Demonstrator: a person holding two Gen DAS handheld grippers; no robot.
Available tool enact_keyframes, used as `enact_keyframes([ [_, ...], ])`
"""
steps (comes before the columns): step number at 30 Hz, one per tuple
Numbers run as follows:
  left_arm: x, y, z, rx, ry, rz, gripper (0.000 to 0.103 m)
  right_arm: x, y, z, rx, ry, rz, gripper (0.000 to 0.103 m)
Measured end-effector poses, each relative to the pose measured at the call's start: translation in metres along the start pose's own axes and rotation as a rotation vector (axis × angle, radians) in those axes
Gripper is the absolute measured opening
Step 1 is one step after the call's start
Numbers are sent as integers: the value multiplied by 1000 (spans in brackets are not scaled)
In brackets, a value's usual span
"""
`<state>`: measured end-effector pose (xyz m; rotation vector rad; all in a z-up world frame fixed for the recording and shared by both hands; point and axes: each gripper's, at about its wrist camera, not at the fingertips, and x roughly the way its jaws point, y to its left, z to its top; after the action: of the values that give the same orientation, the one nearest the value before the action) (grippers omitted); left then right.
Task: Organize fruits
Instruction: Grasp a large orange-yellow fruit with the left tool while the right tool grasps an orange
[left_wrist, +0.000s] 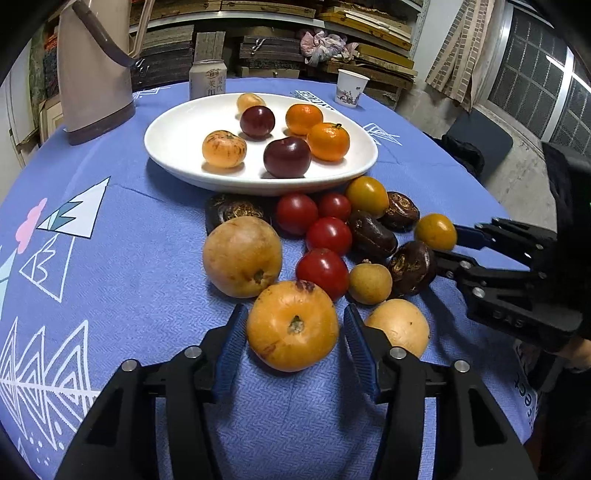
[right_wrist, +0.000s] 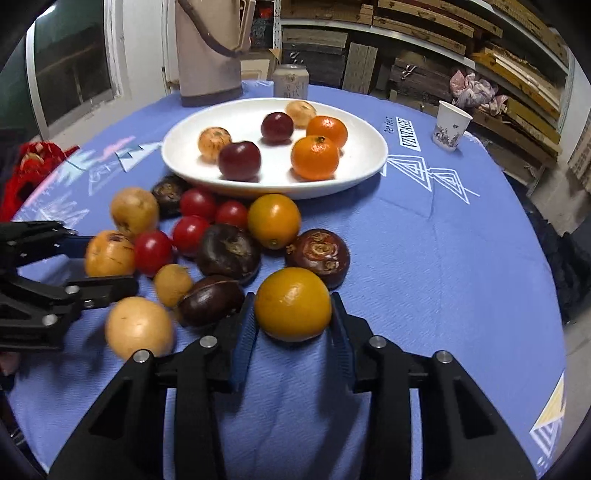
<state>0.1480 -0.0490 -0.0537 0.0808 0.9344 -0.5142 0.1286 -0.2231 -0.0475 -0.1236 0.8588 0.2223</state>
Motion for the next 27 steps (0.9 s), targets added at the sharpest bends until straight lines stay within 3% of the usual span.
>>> enact_keyframes([
  [2, -1, 4, 0, -19, -5, -10, 47, -3, 2, -2, 5, -1, 2, 38],
  [9, -1, 4, 0, -24, -5, -9, 47, -14, 7, -7, 19, -11, 14, 38],
  [13, 1, -2, 0, 6, 3, -2, 58, -14, 8, -10, 21, 10, 13, 38],
  [18, 2, -6, 0, 17, 8, 3, 61, -5, 4, -10, 38, 55, 14, 38],
  [19, 3, -7, 0, 23, 12, -5, 68, -4, 3, -10, 42, 61, 18, 38],
  [21, 7, -14, 0, 61, 32, -9, 92, -1, 1, -10, 56, 76, 25, 39],
  [22, 13, -20, -2, 86, 63, 25, 100, -1, 0, -11, 58, 75, 29, 39],
  [24, 17, -34, -4, 162, 85, 110, 100, -1, -1, -12, 61, 78, 38, 48],
  [27, 16, -31, -4, 139, 85, 85, 100, -2, -2, -13, 71, 85, 52, 71],
])
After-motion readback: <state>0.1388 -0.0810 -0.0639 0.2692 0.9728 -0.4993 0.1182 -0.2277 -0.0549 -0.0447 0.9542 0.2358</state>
